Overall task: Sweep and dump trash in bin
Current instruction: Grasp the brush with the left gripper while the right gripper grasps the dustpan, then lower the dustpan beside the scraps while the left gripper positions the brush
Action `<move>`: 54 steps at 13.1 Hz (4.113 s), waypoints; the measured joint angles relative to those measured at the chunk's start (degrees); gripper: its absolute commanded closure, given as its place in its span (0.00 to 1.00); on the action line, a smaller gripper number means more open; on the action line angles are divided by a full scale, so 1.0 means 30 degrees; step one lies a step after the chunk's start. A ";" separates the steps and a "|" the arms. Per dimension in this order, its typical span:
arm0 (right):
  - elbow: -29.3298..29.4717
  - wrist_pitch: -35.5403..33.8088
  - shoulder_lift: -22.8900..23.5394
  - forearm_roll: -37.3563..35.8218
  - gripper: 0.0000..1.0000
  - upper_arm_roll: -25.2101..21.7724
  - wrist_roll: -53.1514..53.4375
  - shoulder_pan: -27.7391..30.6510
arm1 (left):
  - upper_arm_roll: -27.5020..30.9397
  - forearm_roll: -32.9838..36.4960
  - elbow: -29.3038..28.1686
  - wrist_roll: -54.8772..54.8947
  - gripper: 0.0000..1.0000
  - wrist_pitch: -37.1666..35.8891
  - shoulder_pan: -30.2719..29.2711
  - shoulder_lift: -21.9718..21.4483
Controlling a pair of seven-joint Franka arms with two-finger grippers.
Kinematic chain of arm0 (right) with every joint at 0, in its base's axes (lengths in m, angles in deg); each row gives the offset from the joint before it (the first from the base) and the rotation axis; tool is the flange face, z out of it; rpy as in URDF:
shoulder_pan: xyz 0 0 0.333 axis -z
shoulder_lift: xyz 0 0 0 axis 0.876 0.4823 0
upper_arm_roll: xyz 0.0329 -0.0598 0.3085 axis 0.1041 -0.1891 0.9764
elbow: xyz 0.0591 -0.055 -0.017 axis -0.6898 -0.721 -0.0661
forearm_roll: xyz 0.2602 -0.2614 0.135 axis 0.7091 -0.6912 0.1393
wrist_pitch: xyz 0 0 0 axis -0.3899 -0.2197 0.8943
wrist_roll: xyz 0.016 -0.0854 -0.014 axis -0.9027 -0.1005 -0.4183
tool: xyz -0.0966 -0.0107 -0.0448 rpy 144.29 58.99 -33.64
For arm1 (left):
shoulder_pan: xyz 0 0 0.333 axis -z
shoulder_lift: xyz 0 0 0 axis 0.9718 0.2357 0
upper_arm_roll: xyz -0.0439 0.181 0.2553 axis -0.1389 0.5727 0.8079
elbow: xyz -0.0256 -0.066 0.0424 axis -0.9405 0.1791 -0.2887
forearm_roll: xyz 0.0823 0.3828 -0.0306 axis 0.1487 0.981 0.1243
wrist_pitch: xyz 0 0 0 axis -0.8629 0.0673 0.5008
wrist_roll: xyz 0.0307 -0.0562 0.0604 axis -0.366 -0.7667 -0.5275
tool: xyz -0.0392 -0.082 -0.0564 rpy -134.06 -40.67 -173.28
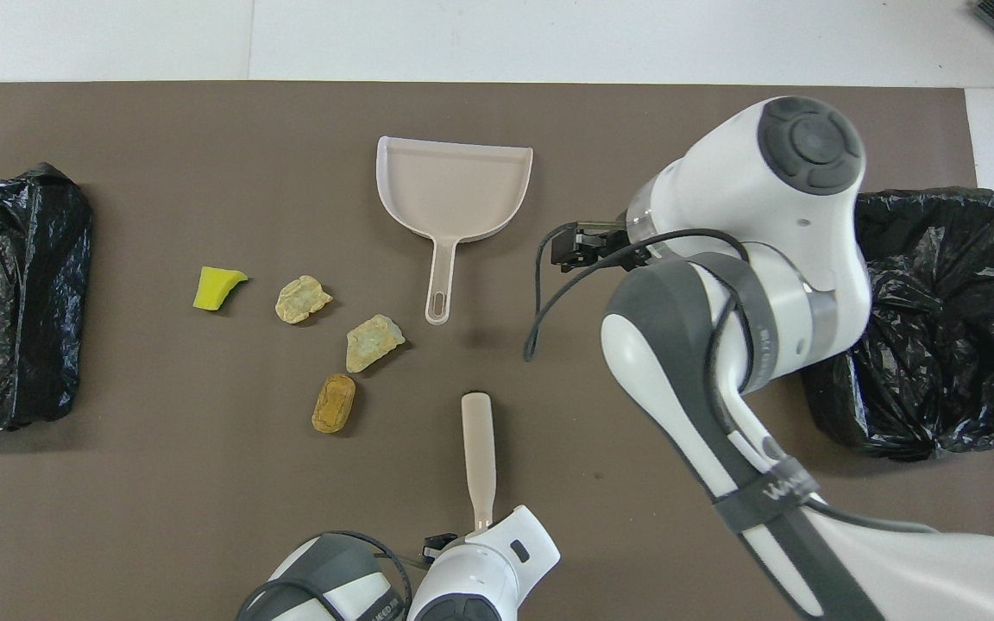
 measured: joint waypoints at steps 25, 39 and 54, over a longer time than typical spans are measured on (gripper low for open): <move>0.5068 0.3313 0.6854 -0.2091 1.00 0.0885 0.5908 -0.3754 | 0.0859 0.2553 0.3018 1.3673 1.00 -0.5969 -1.7281 -0.2227; 0.5128 -0.2712 0.3549 -0.3066 1.00 0.0732 -0.0793 -0.0717 | 0.0218 0.0834 0.4018 1.9102 1.00 -0.4685 -1.7354 0.1569; -0.8845 -0.1783 -0.5923 -0.1909 1.00 0.0977 -1.9966 -0.1394 | 0.0583 0.0618 0.3581 1.0816 1.00 -0.7038 -1.4196 -0.0411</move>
